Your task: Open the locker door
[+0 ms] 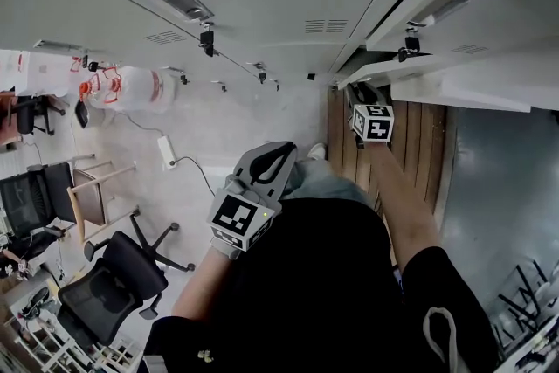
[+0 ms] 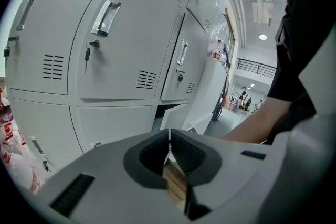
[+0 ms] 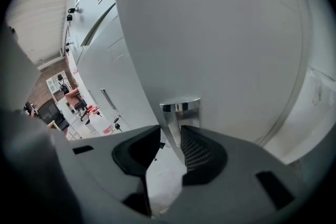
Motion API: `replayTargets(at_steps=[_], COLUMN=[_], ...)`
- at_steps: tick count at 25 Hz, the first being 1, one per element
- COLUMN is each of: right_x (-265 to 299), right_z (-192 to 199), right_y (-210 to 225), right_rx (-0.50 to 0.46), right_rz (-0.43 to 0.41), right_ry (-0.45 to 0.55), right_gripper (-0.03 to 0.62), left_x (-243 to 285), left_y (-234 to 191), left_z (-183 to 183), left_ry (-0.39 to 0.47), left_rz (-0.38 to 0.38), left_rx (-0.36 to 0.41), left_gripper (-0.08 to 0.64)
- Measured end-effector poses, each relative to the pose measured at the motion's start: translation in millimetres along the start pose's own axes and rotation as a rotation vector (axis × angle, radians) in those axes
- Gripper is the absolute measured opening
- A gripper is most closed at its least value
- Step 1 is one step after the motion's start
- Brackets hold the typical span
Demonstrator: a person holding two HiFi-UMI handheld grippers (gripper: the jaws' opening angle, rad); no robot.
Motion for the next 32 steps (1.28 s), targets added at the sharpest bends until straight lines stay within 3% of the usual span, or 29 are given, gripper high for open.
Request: replayTargets(at_steps=[6, 21, 32], right_x=[-21.1, -86.8, -148.7], right_z=[19.0, 69.3, 106.2], right_y=[5.3, 30.7, 73.3], right_rx=[-0.003, 0.072, 0.195], right_rz=[-0.019, 0.095, 0.253], right_ry=[-0.015, -0.009, 0.014], right_gripper=[0.138, 0.172, 0.159], left_x=[9.4, 41.4, 67.8], left_y=[8.0, 40.2, 66.0], left_z=[-2.7, -8.6, -13.2], left_ry=[-0.004, -0.002, -0.001], left_rz=[0.065, 0.259, 0.394], left_rx=[0.027, 0.087, 0.124], left_gripper=[0.028, 0.028, 0.028])
Point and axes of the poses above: the fingertips, and each gripper's own axes: x forward along the fingers, y to its right, z out of its underside, the point moved 7 cm from there along -x, backward along the fingers, and after that the axes turned 10 degrees about x, right-handed, at the moved point
